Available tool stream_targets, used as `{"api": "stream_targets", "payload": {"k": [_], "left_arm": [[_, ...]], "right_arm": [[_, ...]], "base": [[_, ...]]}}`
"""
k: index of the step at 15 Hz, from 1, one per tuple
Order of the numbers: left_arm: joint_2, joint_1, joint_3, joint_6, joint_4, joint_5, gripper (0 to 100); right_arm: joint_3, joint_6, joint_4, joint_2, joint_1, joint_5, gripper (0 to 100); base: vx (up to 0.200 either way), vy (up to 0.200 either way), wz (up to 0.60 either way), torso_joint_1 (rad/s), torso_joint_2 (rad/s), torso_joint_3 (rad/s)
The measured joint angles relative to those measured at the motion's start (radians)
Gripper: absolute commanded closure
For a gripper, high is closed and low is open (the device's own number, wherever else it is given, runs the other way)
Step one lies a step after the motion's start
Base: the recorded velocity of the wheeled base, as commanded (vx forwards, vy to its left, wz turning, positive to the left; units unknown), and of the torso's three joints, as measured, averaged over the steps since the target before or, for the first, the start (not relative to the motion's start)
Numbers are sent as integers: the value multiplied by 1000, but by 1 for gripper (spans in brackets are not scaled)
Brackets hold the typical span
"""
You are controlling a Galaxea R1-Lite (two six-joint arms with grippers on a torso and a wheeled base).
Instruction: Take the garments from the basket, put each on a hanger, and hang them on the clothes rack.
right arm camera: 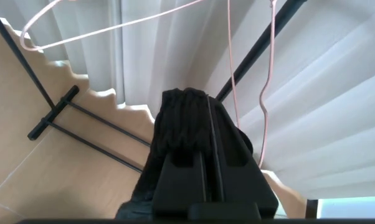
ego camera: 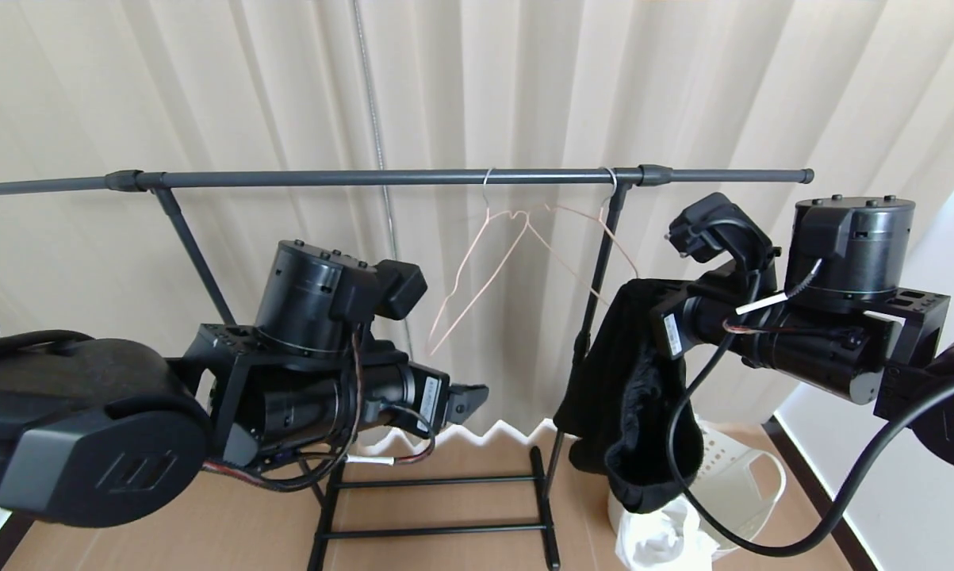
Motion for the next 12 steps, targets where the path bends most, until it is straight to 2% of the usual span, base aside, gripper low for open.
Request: {"api": "stream_targets", "payload": {"k": [4, 8, 12], "left_arm": [[123, 58, -186, 14, -1, 116, 0], [235, 101, -337, 71, 1, 133, 0], [379, 110, -553, 120, 4, 149, 0]], "right_arm": [[35, -55, -6, -22, 2, 2, 100], [94, -114, -9, -50, 44, 6, 100], [153, -177, -10, -81, 114, 7, 100]], "base": [[0, 0, 0, 0, 0, 0], [0, 0, 0, 0, 0, 0], [0, 0, 0, 0, 0, 0]]}}
